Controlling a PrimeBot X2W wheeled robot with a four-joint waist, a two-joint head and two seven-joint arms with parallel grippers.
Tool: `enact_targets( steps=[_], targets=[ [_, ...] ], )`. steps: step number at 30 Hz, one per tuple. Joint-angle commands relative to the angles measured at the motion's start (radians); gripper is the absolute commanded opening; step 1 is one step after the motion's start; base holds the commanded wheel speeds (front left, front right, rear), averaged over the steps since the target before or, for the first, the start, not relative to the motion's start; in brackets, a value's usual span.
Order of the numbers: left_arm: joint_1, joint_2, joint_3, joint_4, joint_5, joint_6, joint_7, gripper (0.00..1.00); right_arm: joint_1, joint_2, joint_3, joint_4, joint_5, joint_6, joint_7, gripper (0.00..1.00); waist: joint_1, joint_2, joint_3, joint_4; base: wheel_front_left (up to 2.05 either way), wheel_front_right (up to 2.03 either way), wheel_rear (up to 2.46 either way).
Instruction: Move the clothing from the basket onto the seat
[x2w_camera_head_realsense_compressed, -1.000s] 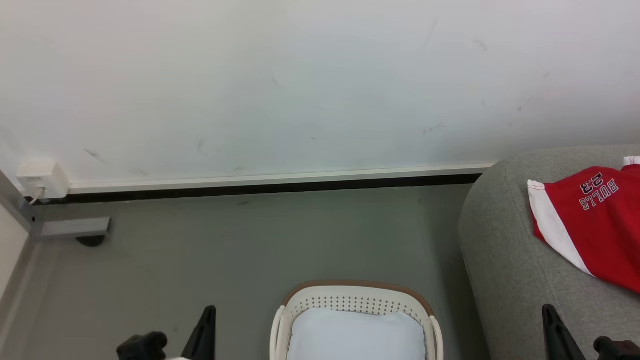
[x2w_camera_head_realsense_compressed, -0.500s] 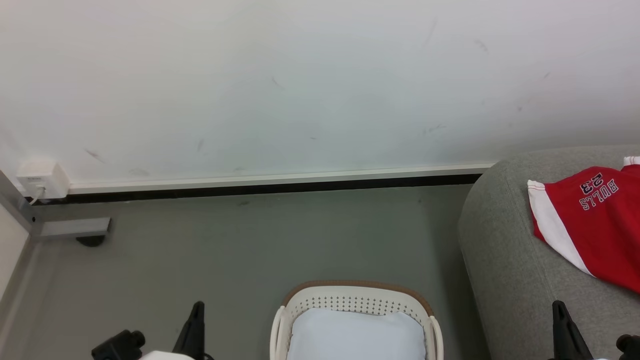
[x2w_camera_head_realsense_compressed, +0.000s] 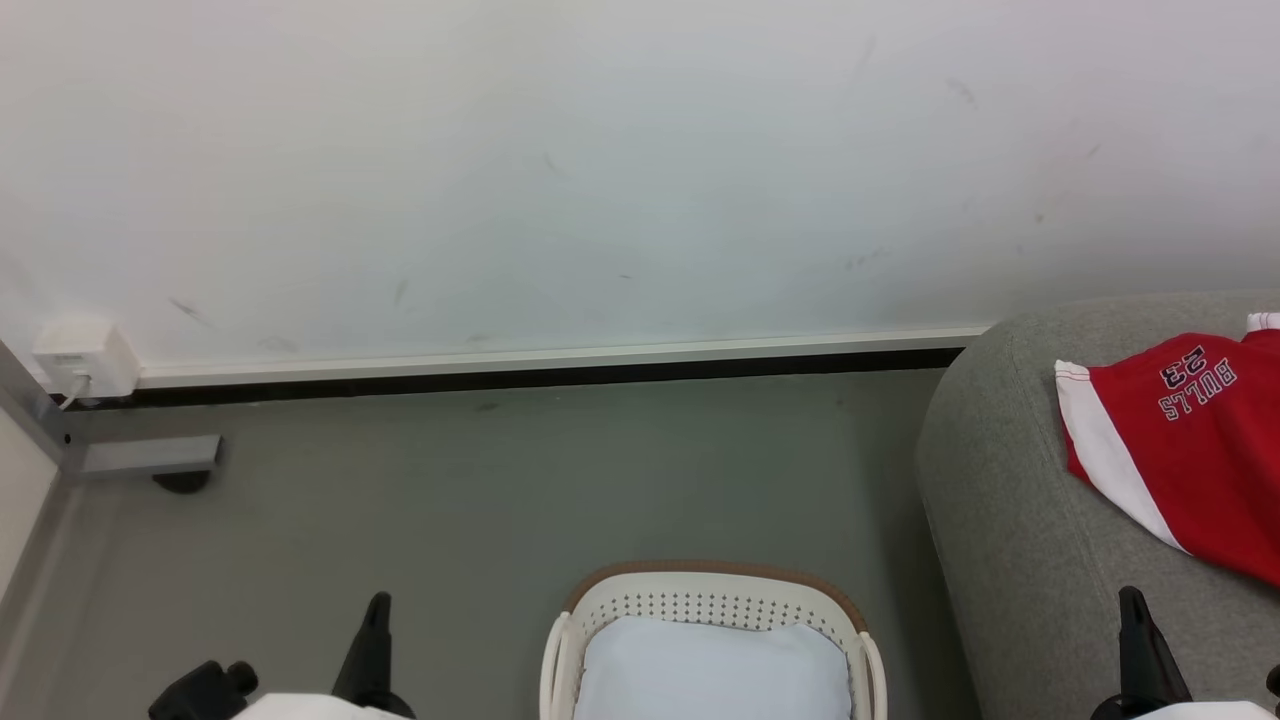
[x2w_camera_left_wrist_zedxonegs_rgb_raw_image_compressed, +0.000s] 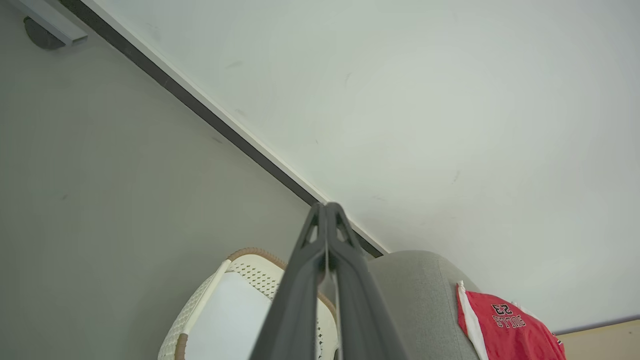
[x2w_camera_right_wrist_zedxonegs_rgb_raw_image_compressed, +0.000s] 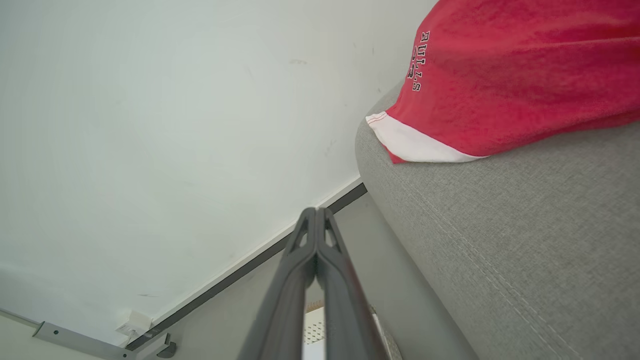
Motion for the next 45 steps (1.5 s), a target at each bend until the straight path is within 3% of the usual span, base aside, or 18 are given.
enact_targets(
  steps=[1, 45],
  targets=[
    [-0.024, 0.005, 0.011, -0.017, -0.039, -0.006, 0.006, 0.0, -0.024, -0.011, -0.004, -0.018, 0.034, -0.001, 0.007, 0.0, 0.0, 0.0, 0.0, 0.0, 0.0, 0.0, 0.0],
    [-0.037, 0.008, 0.095, -0.064, -0.475, -0.026, 0.126, 0.0, -0.049, -0.016, -0.021, -0.064, 0.541, -0.002, 0.129, 0.0, 0.0, 0.0, -0.001, 0.0, 0.0, 0.0, 0.0]
  ],
)
